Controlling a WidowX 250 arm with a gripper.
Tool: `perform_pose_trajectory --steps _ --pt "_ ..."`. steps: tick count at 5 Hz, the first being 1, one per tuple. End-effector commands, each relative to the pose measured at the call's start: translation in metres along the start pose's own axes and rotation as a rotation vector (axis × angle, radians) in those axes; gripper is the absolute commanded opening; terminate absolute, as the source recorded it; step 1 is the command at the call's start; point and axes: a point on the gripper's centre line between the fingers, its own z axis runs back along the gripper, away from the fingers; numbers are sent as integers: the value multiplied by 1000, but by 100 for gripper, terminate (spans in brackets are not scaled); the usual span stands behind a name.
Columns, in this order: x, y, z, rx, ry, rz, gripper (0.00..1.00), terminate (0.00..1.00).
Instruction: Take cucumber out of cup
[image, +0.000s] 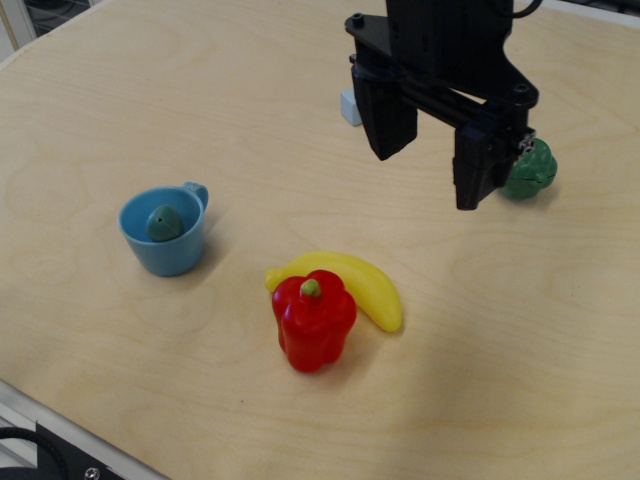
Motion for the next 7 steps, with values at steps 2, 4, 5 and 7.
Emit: perform_pose_trajectory --steps 2,4,5,7 --pt "-22 21 13 45 18 84 100 0" --pt "-73 85 20 149 76 311 100 0" --pt "-96 113 7 183 111 384 100 0" --pt "-111 150 -15 219 99 421 100 0"
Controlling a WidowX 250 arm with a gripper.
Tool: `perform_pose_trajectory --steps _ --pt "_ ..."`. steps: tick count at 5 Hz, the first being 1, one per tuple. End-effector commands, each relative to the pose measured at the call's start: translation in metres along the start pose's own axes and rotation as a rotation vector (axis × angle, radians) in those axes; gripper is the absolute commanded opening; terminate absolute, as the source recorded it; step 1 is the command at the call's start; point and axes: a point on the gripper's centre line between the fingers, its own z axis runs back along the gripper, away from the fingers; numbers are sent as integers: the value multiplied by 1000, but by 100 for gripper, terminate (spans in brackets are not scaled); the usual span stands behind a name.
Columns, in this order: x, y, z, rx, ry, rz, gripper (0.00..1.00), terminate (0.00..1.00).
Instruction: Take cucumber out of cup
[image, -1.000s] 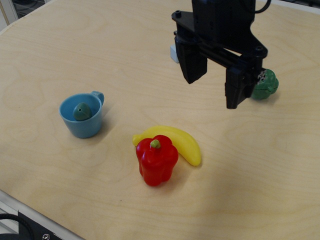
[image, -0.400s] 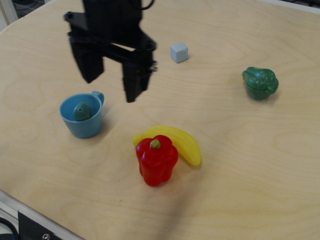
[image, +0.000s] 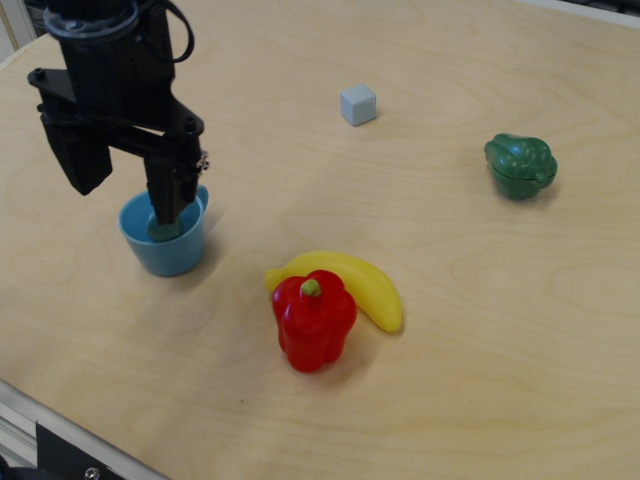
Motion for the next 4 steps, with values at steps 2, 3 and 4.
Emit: perform_pose_trajectory --steps 2,3,4 --pt "20 12 -25 55 -71 -10 100 0" --pt "22 12 -39 48 -47 -6 100 0" --pt "23 13 -44 56 -30 -4 100 0"
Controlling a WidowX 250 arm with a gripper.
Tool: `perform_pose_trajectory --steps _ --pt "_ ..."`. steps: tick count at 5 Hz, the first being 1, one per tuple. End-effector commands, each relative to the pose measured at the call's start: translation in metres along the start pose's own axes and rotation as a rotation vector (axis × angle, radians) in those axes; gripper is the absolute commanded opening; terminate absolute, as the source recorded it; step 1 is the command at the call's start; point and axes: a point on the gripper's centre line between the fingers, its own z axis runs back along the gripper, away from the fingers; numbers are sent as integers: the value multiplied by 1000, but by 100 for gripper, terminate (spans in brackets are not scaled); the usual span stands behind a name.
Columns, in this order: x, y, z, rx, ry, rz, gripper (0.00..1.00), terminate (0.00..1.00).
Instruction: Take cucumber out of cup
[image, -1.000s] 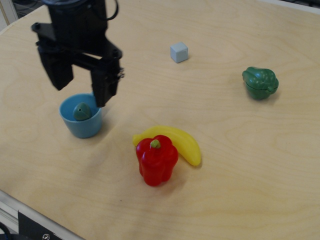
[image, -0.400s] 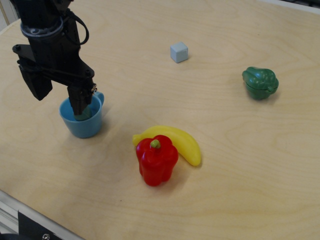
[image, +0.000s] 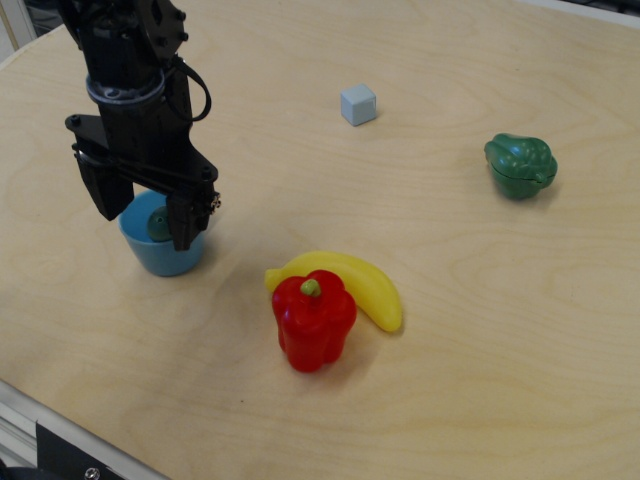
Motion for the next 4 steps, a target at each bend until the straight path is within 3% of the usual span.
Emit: perform_pose_trajectory --steps 1,2,3,4 --pt "4 2 4 32 -15 14 100 0" --pt "3 3 8 40 -21 29 0 0" --pt "4 4 8 54 -2 32 0 0" --pt "6 6 19 50 -24 45 0 0"
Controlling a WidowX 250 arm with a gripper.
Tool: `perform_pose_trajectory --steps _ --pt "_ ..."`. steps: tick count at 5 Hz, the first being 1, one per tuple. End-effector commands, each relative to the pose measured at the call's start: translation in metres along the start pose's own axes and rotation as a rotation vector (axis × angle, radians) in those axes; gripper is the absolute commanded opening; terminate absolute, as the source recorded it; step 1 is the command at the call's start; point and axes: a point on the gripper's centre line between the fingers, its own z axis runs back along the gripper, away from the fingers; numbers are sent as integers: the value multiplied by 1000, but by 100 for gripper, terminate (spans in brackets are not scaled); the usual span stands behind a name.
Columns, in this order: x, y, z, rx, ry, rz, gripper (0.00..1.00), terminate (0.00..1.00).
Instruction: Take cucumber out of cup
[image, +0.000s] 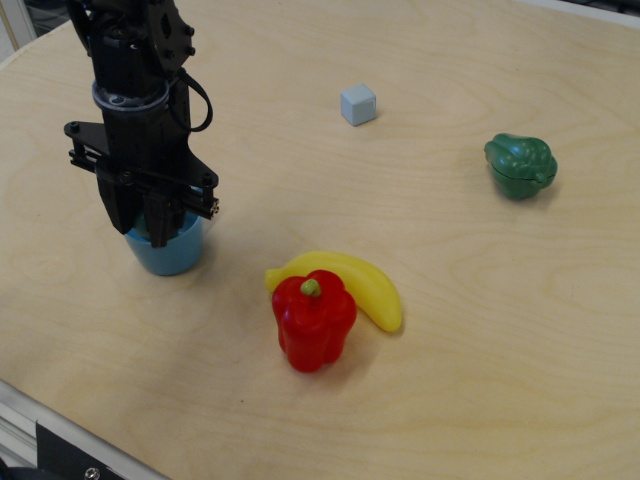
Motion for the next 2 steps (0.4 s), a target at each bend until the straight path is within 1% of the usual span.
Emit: perform_pose_trajectory --steps 1,2 --pt "7 7 39 8 -85 34 0 0" --pt "8 7 60 28 -95 76 0 0"
